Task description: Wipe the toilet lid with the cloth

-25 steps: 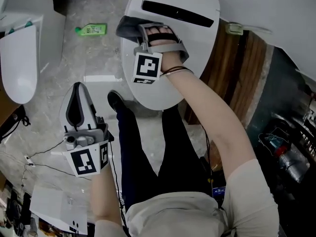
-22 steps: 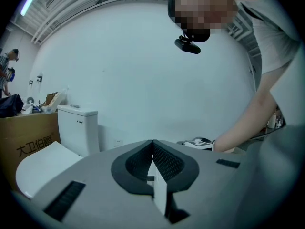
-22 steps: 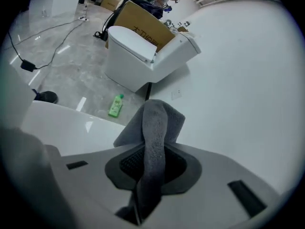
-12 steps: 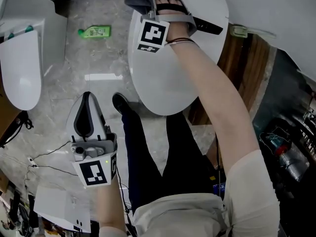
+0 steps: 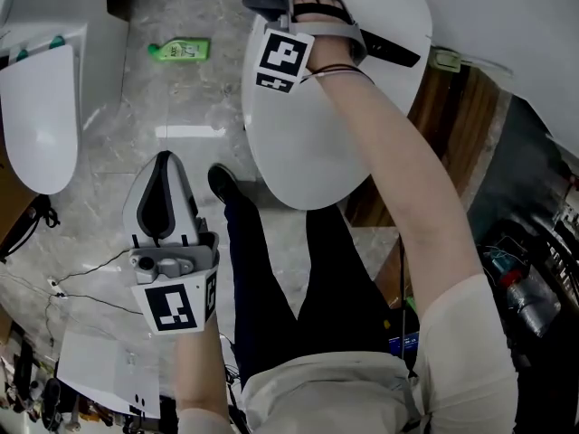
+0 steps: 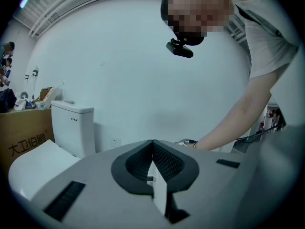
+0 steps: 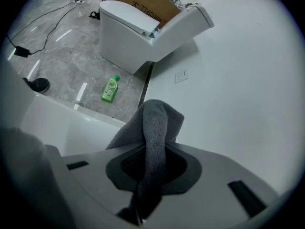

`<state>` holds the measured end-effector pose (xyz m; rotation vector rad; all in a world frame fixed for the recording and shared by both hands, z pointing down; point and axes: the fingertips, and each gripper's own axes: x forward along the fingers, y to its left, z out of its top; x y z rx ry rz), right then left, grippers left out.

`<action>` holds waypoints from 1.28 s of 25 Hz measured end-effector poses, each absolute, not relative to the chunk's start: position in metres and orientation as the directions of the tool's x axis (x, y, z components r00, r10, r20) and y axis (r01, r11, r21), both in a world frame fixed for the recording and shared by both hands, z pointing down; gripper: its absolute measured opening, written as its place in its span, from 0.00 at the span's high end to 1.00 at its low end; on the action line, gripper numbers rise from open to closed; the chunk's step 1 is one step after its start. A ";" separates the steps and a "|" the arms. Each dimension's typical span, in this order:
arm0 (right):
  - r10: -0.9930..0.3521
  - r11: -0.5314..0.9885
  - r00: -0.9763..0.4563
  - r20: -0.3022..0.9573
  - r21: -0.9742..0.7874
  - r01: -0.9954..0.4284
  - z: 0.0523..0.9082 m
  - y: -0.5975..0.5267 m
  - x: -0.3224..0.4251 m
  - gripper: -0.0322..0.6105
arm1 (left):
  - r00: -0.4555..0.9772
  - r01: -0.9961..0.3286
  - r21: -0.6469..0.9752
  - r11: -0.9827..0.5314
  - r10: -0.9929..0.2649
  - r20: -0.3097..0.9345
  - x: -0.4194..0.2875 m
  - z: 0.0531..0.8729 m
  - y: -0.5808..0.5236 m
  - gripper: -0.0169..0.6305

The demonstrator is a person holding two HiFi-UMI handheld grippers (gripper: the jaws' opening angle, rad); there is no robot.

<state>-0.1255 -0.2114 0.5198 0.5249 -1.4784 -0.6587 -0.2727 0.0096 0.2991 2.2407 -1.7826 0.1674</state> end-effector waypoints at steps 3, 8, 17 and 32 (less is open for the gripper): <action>-0.683 0.720 -0.044 0.730 0.682 0.129 0.524 -0.188 -0.129 0.86 | 0.242 -0.967 0.143 -0.211 -0.936 0.255 -0.267 0.296 0.006 0.95; -0.649 0.751 -0.066 0.758 0.652 0.099 0.532 -0.146 -0.132 0.86 | 0.241 -0.967 0.142 -0.210 -0.935 0.261 -0.261 0.299 0.010 0.95; -0.548 0.824 -0.105 0.830 0.557 0.102 0.550 -0.049 -0.138 0.85 | 0.231 -0.971 0.128 -0.203 -0.939 0.255 -0.256 0.297 0.025 0.95; -0.425 0.892 -0.150 0.893 0.441 0.098 0.572 0.100 -0.143 0.85 | 0.236 -0.970 0.115 -0.215 -0.943 0.235 -0.249 0.290 0.062 0.95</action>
